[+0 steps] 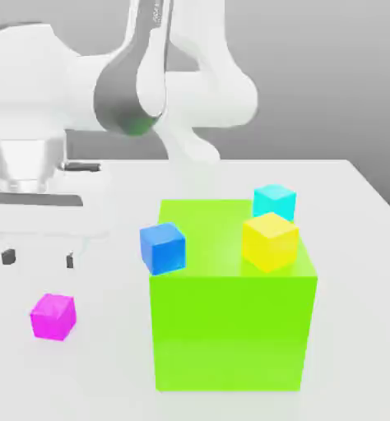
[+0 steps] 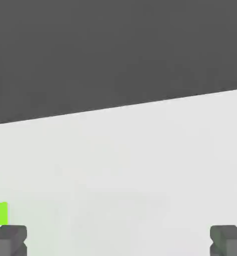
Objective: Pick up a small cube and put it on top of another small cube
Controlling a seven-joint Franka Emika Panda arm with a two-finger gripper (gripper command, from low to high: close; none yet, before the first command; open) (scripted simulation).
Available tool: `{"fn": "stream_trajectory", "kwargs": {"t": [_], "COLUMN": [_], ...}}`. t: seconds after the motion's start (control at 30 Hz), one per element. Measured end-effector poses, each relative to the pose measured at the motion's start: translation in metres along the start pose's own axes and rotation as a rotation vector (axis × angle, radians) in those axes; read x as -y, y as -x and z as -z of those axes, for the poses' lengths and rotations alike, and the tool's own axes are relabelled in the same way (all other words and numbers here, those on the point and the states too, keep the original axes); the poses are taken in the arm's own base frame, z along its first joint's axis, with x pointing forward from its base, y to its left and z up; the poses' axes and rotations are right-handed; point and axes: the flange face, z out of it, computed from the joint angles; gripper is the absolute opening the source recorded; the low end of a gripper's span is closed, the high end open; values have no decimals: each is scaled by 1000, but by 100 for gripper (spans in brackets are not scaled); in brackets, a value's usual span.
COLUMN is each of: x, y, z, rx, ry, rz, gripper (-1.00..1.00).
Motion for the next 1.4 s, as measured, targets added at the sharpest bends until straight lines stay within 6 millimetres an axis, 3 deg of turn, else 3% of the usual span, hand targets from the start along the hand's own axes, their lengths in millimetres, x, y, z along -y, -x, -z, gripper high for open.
{"fn": "stream_trajectory", "kwargs": {"t": [0.1,0.37,0.4,0.6,0.9,1.0,1.13,1.3,1.4], "x": [-46,-61,-62,-63,-56,-14,49,112,140], "y": [13,21,22,23,19,15,9,14,33], "z": [-45,-111,-117,-121,-62,-43,-4,60,102], "rx": [53,66,68,71,70,87,93,72,70], "ry": [78,102,101,101,100,103,116,153,145], "rz": [-20,-12,-14,-15,-13,51,119,160,157], "gripper": [0,0,-100,-100,-100,-100,-100,-100,-100]}}
